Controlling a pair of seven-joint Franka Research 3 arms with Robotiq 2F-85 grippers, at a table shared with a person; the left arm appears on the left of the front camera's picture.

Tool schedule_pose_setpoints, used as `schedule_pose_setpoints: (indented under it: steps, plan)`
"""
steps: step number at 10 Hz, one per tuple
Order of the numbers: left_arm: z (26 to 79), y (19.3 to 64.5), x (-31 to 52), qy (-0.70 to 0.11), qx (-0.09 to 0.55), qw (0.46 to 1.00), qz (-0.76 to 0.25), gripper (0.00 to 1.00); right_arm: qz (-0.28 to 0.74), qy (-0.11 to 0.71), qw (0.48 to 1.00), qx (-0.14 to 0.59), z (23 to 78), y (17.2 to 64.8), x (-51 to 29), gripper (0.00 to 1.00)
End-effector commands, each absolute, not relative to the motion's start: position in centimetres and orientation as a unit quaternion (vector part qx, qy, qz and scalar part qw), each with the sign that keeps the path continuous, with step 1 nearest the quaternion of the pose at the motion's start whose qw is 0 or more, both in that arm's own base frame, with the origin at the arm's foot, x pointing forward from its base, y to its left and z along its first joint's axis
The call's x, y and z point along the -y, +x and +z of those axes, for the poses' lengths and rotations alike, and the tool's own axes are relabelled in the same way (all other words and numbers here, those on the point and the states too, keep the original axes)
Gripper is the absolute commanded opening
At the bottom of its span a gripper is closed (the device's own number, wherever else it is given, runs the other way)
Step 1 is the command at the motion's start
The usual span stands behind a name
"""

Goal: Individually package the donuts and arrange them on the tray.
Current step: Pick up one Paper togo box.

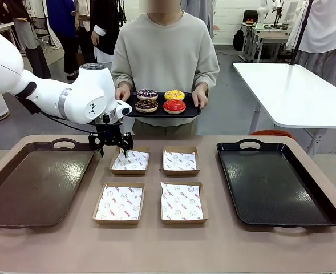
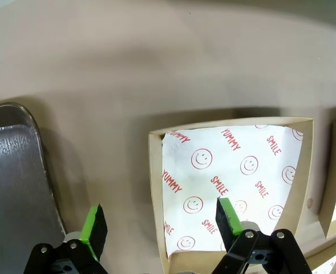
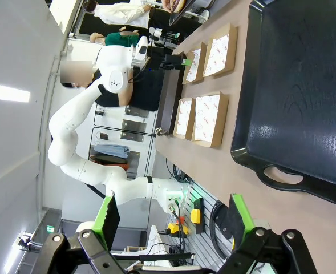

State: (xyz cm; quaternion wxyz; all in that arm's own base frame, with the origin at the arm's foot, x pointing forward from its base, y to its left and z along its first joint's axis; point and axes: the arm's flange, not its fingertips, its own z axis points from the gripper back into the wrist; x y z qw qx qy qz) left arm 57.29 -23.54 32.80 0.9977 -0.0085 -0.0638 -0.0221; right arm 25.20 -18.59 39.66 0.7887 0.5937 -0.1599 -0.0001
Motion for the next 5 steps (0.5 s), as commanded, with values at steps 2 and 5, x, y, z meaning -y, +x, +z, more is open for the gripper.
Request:
schedule_pose_setpoints:
  steps: [2, 5]
  plan:
    - [33.1, 58.49, 24.01, -0.009, 0.065, 0.997, -0.027, 0.42, 0.002, 0.596, 0.787, 0.161, 39.66, 25.1, 18.65, 1.0]
    - [33.25, 58.65, 23.86, -0.005, 0.061, 0.998, -0.026, 0.0, 0.002, 0.596, 0.787, 0.161, 39.66, 25.1, 18.65, 1.0]
